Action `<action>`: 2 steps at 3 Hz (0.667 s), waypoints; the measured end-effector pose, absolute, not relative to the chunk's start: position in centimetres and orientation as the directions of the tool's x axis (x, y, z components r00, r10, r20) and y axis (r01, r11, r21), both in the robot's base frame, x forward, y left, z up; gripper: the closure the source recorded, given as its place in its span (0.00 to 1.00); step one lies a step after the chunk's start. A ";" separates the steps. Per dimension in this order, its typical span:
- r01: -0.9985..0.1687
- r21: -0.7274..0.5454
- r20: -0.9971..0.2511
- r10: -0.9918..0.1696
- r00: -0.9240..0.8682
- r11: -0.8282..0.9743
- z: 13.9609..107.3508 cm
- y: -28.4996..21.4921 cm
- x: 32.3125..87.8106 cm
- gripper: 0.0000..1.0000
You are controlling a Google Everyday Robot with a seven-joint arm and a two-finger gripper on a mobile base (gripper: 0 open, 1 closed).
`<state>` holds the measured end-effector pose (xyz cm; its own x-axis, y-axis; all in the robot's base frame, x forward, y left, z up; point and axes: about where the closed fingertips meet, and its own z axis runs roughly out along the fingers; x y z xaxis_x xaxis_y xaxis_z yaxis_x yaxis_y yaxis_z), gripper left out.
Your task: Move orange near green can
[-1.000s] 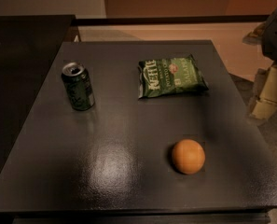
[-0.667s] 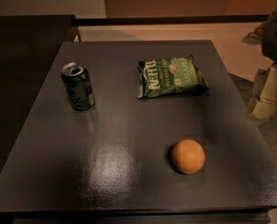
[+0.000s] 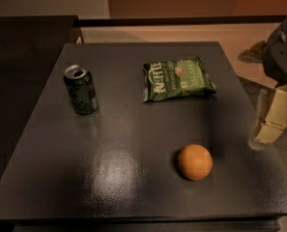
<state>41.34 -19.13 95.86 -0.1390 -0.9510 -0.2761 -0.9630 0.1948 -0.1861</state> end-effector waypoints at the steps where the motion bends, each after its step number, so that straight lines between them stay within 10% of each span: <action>1: -0.978 -0.160 -0.306 -0.948 -0.082 0.136 93.7 -17.1 39.5 0.00; 2: -0.988 -0.130 -0.317 -0.948 -0.033 0.078 90.6 -14.8 38.0 0.00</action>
Offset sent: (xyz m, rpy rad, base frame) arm -0.0526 0.0687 -0.0956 0.0622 0.1026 0.1997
